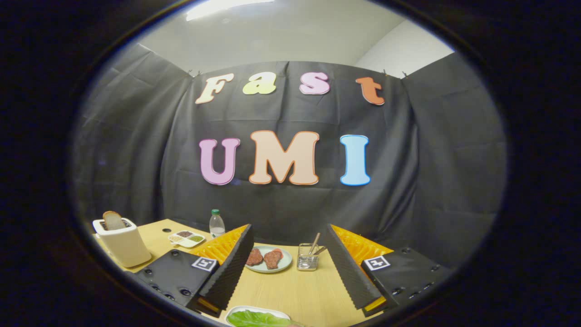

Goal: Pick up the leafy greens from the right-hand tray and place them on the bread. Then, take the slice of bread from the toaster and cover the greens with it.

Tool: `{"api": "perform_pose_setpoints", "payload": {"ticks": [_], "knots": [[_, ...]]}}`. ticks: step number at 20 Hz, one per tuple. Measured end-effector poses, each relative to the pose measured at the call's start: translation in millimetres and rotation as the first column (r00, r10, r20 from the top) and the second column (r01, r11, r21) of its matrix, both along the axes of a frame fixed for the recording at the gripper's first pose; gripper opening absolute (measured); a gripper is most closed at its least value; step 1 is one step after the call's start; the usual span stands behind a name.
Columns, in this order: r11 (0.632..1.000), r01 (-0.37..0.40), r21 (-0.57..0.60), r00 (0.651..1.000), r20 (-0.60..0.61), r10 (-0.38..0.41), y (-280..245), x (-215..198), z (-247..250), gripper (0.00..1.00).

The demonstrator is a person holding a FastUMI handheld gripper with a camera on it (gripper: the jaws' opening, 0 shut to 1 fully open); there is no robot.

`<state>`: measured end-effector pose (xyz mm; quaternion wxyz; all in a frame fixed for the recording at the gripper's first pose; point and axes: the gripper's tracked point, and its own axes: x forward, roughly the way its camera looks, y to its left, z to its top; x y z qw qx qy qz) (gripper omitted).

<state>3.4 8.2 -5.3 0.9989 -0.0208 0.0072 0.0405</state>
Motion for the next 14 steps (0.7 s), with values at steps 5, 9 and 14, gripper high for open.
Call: {"api": "perform_pose_setpoints", "payload": {"ticks": [5, 9, 14], "knots": [[0.988, -0.145, -0.052, 0.986, -0.089, 0.140, 12.6, 7.9, -21.3, 1.00], [0.943, -0.313, -0.115, 0.934, -0.218, 0.283, 28.3, 6.8, -53.6, 1.00], [0.848, -0.489, -0.205, 0.844, -0.359, 0.400, 38.4, -3.4, -95.8, 1.00]]}}
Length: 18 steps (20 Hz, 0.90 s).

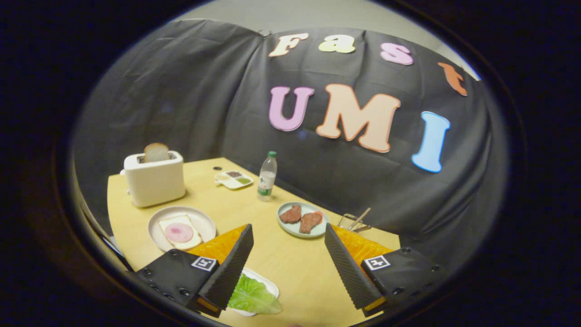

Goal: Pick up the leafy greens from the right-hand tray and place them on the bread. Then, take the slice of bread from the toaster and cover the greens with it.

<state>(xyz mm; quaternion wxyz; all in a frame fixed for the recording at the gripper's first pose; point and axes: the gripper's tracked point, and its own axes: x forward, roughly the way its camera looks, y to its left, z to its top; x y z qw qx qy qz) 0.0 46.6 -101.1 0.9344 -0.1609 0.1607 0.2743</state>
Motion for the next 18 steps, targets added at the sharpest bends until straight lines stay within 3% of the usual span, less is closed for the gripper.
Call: {"api": "perform_pose_setpoints", "payload": {"ticks": [5, 10, 18], "knots": [[0.982, -0.169, -0.084, 0.978, -0.137, 0.157, 6.9, -18.9, -48.3, 1.00], [0.945, -0.303, -0.118, 0.928, -0.261, 0.265, 12.7, -36.1, -93.3, 1.00], [0.879, -0.447, -0.166, 0.830, -0.442, 0.339, 11.5, -65.0, -160.5, 1.00]]}}
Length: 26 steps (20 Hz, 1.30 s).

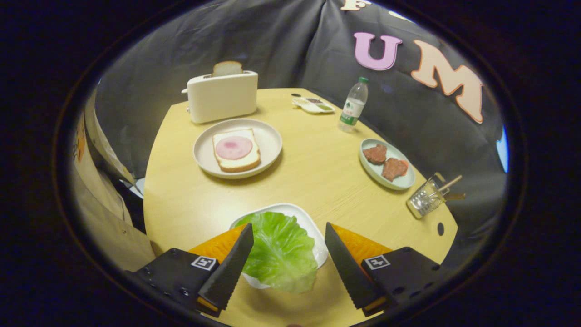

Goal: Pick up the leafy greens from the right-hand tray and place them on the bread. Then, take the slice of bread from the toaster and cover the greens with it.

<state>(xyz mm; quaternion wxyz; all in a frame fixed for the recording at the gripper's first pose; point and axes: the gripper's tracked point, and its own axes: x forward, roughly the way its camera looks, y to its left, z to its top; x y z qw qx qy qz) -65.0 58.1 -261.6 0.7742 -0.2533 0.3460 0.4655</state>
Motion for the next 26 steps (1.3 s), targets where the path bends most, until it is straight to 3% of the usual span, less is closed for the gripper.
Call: {"api": "perform_pose_setpoints", "payload": {"ticks": [12, 15, 18, 20, 23, 24, 26], "knots": [[0.997, 0.017, -0.080, 0.988, -0.151, -0.028, -8.9, -13.3, -64.0, 1.00], [0.996, 0.047, -0.076, 0.981, -0.183, -0.060, -7.1, -15.5, -65.6, 0.95], [0.996, 0.051, -0.069, 0.983, -0.173, -0.062, -4.2, -17.2, -66.4, 0.72], [0.996, 0.057, -0.072, 0.981, -0.182, -0.069, -4.6, -17.8, -66.8, 0.72], [0.995, 0.085, -0.061, 0.983, -0.160, -0.093, -2.6, -11.1, -66.2, 0.30], [0.994, 0.095, -0.056, 0.982, -0.161, -0.103, -0.8, -12.8, -70.9, 0.30], [0.994, 0.103, -0.047, 0.980, -0.166, -0.110, 0.3, -10.6, -70.7, 0.20]]}}
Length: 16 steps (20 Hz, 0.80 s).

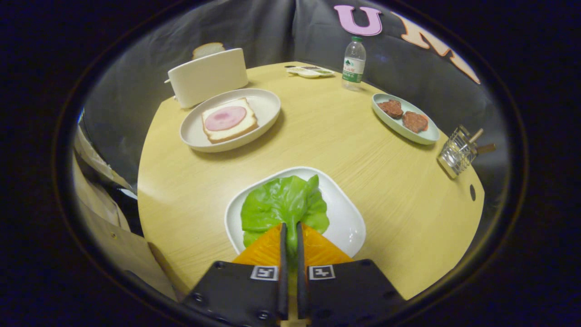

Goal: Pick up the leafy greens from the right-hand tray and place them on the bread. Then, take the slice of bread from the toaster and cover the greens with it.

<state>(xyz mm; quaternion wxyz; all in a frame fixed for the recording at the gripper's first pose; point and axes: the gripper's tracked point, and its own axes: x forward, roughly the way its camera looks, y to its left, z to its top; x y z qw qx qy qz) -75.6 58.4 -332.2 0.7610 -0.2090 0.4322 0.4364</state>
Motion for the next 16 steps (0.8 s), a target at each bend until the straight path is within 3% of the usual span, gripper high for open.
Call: {"api": "perform_pose_setpoints", "payload": {"ticks": [3, 16], "knots": [[1.000, 0.000, 0.003, 1.000, -0.003, 0.000, -0.7, -3.6, 7.6, 0.05], [0.991, 0.077, 0.108, 0.994, 0.065, -0.085, 24.9, -7.8, 74.4, 0.05]]}}
